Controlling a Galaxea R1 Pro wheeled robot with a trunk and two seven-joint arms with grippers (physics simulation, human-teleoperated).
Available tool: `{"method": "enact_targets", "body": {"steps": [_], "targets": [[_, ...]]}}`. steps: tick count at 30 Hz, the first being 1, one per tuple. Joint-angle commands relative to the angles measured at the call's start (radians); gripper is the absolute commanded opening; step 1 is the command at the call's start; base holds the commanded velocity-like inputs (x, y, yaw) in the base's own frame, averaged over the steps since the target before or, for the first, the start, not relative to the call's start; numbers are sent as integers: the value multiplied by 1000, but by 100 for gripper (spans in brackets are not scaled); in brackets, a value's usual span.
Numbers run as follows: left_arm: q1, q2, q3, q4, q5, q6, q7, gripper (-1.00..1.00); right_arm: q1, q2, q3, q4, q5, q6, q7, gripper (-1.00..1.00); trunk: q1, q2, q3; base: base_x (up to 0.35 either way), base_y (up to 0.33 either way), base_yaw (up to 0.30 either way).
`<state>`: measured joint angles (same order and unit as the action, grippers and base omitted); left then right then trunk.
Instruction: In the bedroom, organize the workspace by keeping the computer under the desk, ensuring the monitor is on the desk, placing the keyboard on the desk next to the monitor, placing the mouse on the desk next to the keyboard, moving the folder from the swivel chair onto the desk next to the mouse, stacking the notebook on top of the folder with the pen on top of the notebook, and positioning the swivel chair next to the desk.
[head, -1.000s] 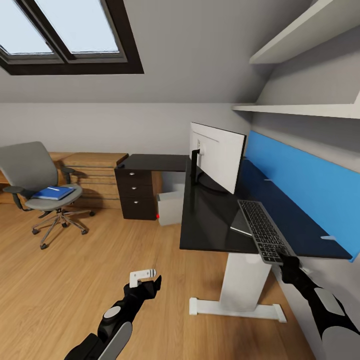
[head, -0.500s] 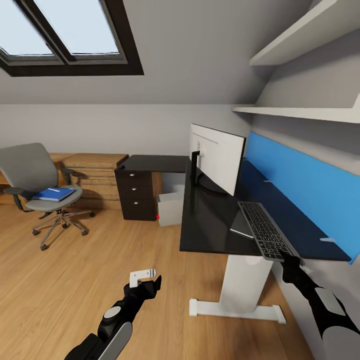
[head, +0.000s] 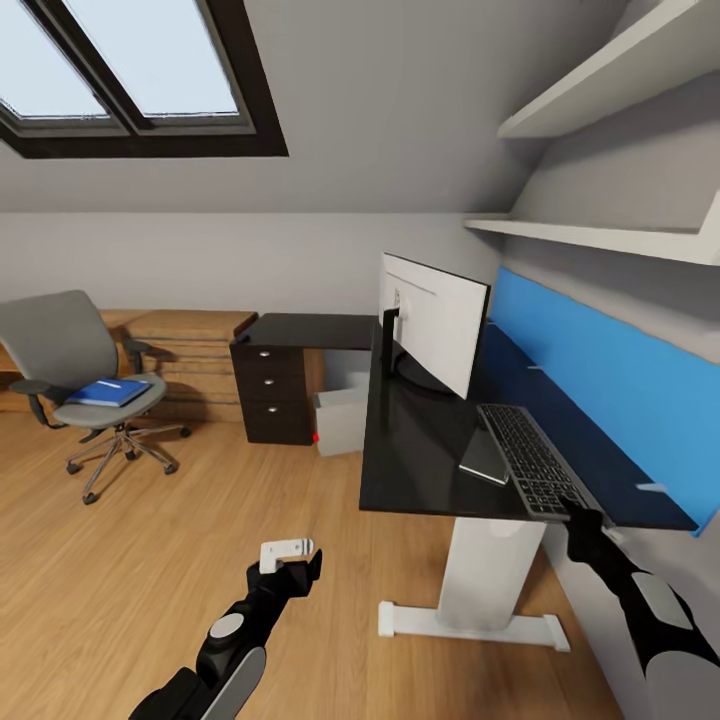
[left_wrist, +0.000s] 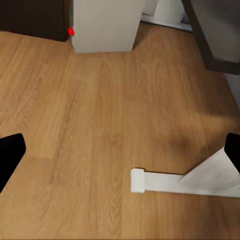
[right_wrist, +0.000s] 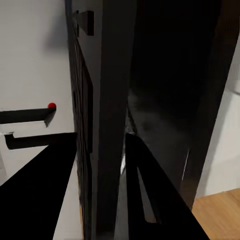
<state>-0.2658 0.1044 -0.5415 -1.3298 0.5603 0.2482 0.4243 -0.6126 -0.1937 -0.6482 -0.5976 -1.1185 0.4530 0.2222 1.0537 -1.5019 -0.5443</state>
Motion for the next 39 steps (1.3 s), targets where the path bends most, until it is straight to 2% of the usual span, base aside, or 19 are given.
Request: {"method": "enact_targets", "body": {"steps": [1, 7, 9, 13, 16, 21, 25, 32, 39], "targets": [[-1, 1, -3, -2, 4, 2, 9, 100, -1, 0, -5, -8, 1, 7, 1, -100, -4, 7, 2, 0, 0, 0], [-1, 0, -3, 1, 0, 3, 9, 100, -1, 0, -5, -25, 1, 6, 8, -100, -27, 49, 21, 0, 0, 0], [-1, 0, -2, 6, 1, 4, 9, 100, -1, 0, -5, -26, 1, -1, 27, -100, -27, 49, 21, 0, 0, 0], [-1, 1, 2, 10, 1, 5, 8, 100, -1, 2, -5, -26, 1, -66, 65, -100, -27, 49, 21, 0, 0, 0], [-1, 1, 4, 22, 2, 5, 8, 100, 1, 21, -5, -39, 1, -100, 96, -100, -27, 49, 21, 0, 0, 0], [-1, 1, 6, 33, 1, 5, 8, 100, 3, 54, -5, -73, 4, -113, 141, -100, -27, 49, 21, -46, 0, 0], [-1, 1, 7, 35, 1, 5, 8, 100, 4, 59, -5, -78, 5, -115, 151, -100, -27, 49, 21, -253, 0, 0], [-1, 1, 8, 35, 1, 6, 8, 100, 11, 54, -5, -79, 6, -108, 149, -100, -27, 49, 21, -314, 0, 0], [-1, 1, 8, 35, 1, 5, 8, 100, 13, 61, -4, -78, 5, -107, 150, -100, -27, 49, 21, -39, 0, 0]]}}
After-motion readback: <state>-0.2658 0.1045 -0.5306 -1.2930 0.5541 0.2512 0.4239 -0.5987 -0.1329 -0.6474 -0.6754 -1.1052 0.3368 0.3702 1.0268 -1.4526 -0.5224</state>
